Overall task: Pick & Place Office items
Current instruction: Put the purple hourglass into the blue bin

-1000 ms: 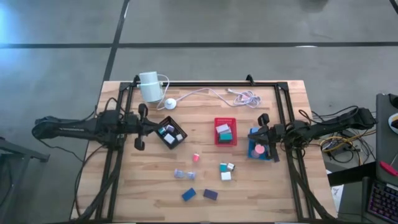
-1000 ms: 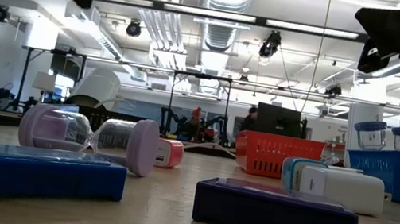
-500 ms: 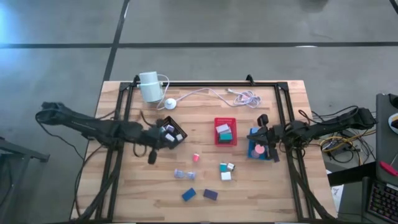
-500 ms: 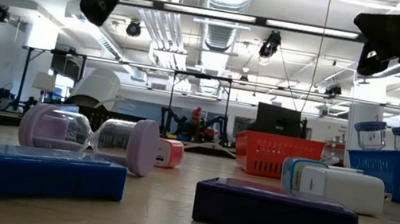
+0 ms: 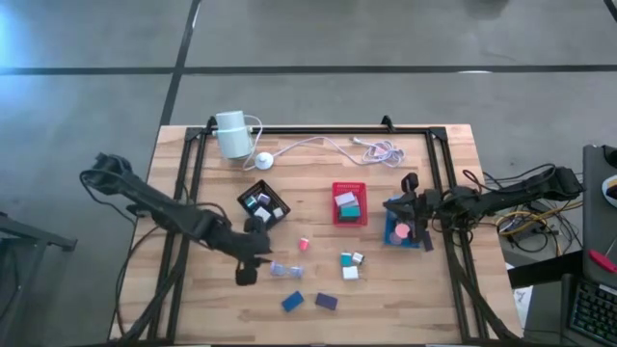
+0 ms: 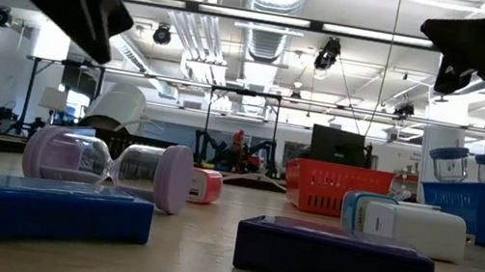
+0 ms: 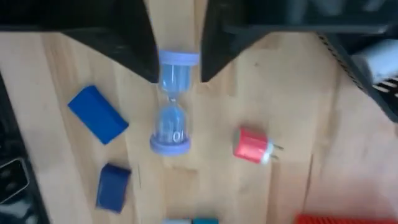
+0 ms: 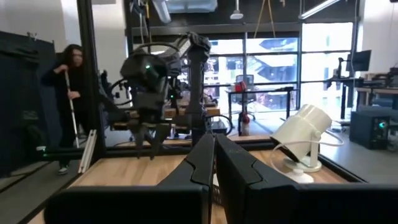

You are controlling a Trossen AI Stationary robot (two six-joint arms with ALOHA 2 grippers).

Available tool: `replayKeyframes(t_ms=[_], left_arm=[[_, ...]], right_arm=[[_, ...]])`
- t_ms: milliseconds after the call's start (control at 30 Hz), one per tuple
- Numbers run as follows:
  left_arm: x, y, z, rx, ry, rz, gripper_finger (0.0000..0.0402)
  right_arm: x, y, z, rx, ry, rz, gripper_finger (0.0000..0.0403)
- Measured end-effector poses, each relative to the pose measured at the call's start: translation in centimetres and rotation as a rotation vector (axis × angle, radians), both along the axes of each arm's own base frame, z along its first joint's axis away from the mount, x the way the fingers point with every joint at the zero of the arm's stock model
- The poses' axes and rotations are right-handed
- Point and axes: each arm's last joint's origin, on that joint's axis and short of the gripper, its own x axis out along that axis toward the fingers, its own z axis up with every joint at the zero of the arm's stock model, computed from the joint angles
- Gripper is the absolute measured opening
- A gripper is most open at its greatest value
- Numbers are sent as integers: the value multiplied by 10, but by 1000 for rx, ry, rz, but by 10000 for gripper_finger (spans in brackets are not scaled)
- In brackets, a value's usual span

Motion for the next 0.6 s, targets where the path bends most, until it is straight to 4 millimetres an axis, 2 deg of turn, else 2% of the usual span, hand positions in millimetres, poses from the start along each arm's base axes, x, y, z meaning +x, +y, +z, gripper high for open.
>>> replayKeyframes(t_ms=[333,467,600], left_arm=[[10,-14,-29,50,97,-38,327],[17,-19,-40,69,94,-76,373],[23,-23,-50,75,92,-104,389]], right_arm=[[0,0,-2,-12,18,-2,12],[0,0,-2,-10,23,-1,12],[0,0,-2,-4,23,0,12]])
